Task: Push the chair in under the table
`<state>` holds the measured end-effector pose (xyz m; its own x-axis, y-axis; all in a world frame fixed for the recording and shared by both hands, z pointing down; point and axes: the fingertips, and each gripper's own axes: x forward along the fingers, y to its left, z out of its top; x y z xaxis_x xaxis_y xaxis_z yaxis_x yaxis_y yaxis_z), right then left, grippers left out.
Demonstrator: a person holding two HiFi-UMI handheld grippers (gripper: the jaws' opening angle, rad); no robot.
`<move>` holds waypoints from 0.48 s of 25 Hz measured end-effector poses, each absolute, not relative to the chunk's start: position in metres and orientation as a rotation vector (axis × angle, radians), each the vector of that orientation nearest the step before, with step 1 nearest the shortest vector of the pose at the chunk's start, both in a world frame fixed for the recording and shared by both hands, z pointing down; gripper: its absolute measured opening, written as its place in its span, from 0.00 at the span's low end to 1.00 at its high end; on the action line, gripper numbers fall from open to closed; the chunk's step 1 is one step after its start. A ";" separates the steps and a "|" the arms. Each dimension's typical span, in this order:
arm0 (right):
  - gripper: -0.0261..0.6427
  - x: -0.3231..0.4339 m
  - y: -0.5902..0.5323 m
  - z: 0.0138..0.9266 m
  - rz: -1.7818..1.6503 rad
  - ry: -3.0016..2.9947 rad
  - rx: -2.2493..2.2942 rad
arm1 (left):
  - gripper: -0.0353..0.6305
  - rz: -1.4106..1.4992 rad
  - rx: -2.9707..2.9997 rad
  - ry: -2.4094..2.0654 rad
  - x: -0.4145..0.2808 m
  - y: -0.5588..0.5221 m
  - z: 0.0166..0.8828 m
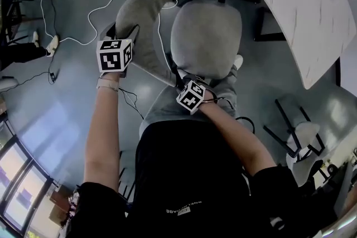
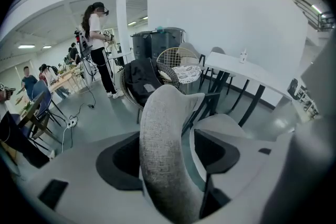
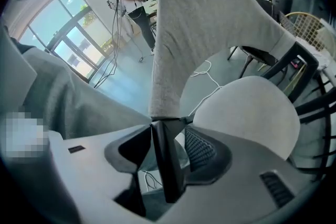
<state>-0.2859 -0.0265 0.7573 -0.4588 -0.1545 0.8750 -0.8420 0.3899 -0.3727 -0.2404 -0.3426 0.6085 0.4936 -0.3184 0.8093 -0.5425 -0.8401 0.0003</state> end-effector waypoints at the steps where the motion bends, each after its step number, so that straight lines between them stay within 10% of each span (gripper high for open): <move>1: 0.34 -0.287 -0.025 0.762 1.114 -1.856 0.857 | 0.48 1.276 2.474 -0.724 -0.237 -0.344 0.614; 12: 0.33 -0.285 -0.007 0.796 1.171 -1.792 0.878 | 0.47 1.476 2.334 -0.781 -0.237 -0.347 0.645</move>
<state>-0.2846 -0.0069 0.7965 -0.4349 -0.1200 0.8925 -0.8655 0.3292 -0.3775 -0.2369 -0.3473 0.6449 0.3354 -0.2966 0.8941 -0.5725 -0.8179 -0.0566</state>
